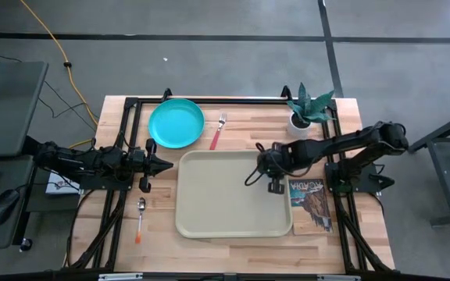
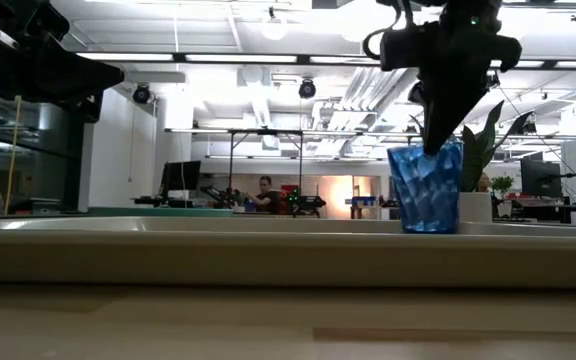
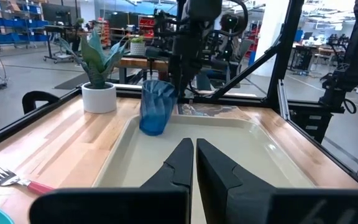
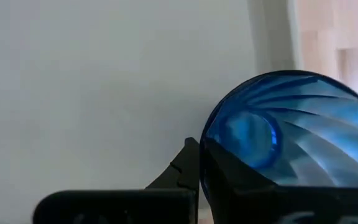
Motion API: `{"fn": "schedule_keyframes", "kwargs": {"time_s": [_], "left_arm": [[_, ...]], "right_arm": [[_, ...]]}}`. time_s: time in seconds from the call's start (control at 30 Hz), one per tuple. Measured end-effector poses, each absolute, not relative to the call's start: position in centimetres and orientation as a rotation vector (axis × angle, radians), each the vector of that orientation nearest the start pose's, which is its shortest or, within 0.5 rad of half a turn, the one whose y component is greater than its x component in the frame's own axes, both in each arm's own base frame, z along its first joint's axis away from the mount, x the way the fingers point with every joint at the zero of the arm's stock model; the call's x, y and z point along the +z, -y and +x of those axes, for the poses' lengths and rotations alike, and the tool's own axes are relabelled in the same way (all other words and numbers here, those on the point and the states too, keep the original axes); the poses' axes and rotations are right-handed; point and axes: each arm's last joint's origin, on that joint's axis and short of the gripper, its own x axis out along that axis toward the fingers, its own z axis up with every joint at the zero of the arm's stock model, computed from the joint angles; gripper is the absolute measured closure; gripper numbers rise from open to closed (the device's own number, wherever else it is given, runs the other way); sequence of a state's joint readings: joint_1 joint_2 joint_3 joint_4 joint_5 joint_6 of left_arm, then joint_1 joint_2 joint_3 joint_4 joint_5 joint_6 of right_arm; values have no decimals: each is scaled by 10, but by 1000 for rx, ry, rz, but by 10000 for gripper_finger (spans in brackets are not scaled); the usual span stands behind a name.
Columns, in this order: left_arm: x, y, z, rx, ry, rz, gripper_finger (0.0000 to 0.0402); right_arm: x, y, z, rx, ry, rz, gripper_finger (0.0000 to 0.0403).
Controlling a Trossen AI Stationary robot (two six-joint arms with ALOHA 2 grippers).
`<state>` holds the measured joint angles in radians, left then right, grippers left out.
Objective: Pick and place plate/cup/fork/spoon on tray
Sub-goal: Put the blue cup on the gray serving tray
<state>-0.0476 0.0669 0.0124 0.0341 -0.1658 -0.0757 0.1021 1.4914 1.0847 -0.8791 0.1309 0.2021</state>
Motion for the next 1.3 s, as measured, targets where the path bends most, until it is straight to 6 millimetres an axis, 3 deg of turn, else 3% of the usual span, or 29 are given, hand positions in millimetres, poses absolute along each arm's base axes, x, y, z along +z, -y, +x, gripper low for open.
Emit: {"fn": "schedule_keyframes", "kwargs": {"time_s": [0.23,0.53,0.87,1.1,1.3], "left_arm": [[166,0,101,120,-16,-73,398],[166,0,101,122,-16,-73,398],[166,0,101,122,-16,-73,398],[166,0,101,121,-15,-73,398],[166,0,101,121,-16,-73,398]], "right_arm": [[238,-27,278,-96,-1226,40,403],[260,-27,267,-116,-1168,57,403],[253,-28,274,-104,-1152,59,403],[234,-28,272,-92,-1153,86,403],[236,-28,272,-90,-1154,93,403]]}}
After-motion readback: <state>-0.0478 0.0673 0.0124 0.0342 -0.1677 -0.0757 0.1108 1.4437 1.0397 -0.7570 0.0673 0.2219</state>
